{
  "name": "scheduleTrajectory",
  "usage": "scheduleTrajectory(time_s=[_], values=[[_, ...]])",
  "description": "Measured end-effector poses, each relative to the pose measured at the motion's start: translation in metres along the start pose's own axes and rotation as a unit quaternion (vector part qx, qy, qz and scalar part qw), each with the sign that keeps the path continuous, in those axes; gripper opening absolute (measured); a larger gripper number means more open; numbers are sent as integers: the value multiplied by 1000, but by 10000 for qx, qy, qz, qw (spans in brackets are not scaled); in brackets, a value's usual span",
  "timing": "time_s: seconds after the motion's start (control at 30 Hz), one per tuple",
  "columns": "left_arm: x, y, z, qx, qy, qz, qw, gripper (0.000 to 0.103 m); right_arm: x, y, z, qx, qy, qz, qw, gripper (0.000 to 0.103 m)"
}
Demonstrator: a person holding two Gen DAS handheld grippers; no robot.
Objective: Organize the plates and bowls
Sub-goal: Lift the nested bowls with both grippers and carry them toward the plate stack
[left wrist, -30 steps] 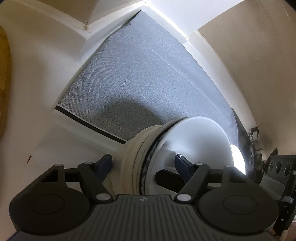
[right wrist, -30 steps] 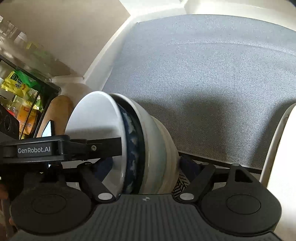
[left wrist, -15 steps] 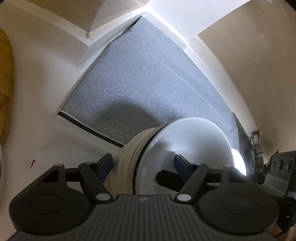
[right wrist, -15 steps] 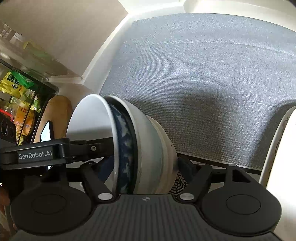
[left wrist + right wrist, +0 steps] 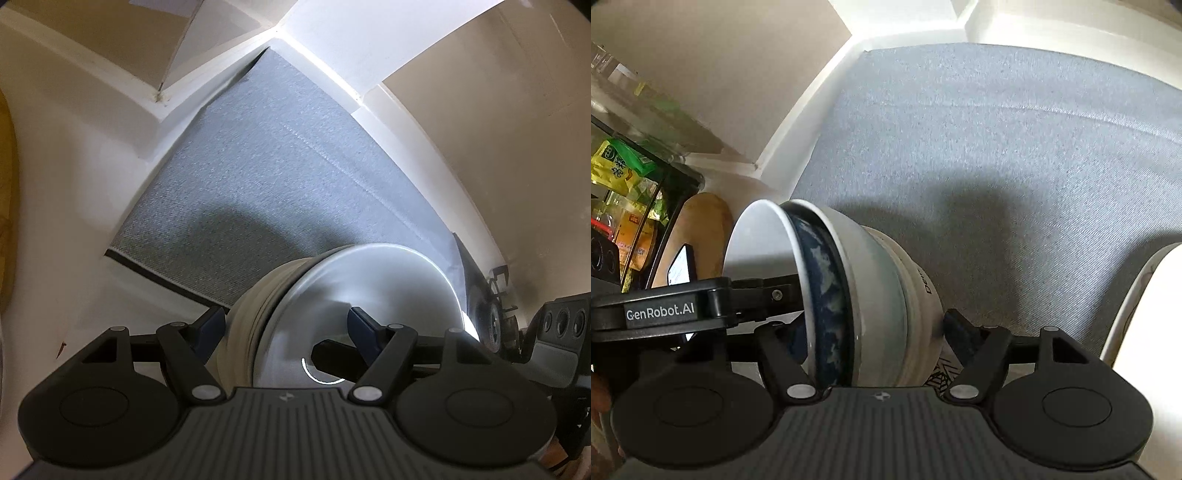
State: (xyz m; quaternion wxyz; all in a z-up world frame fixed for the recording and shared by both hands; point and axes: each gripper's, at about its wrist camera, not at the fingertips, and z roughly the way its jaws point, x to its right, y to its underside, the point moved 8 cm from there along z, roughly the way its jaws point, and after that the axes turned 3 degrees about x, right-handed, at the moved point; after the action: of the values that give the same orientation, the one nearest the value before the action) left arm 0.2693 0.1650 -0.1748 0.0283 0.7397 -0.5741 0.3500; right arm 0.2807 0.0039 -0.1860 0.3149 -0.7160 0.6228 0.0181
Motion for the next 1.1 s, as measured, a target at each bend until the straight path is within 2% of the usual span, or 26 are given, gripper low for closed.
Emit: scheduleTrajectory(time_s=[0.57, 1.1], values=[[15, -14, 10, -88, 241, 56, 9997, 78, 11, -14, -11, 87, 339, 176, 9992, 72], [46, -22, 4, 61, 356, 152, 9992, 77, 17, -31, -39, 338, 429, 180, 9983, 72]])
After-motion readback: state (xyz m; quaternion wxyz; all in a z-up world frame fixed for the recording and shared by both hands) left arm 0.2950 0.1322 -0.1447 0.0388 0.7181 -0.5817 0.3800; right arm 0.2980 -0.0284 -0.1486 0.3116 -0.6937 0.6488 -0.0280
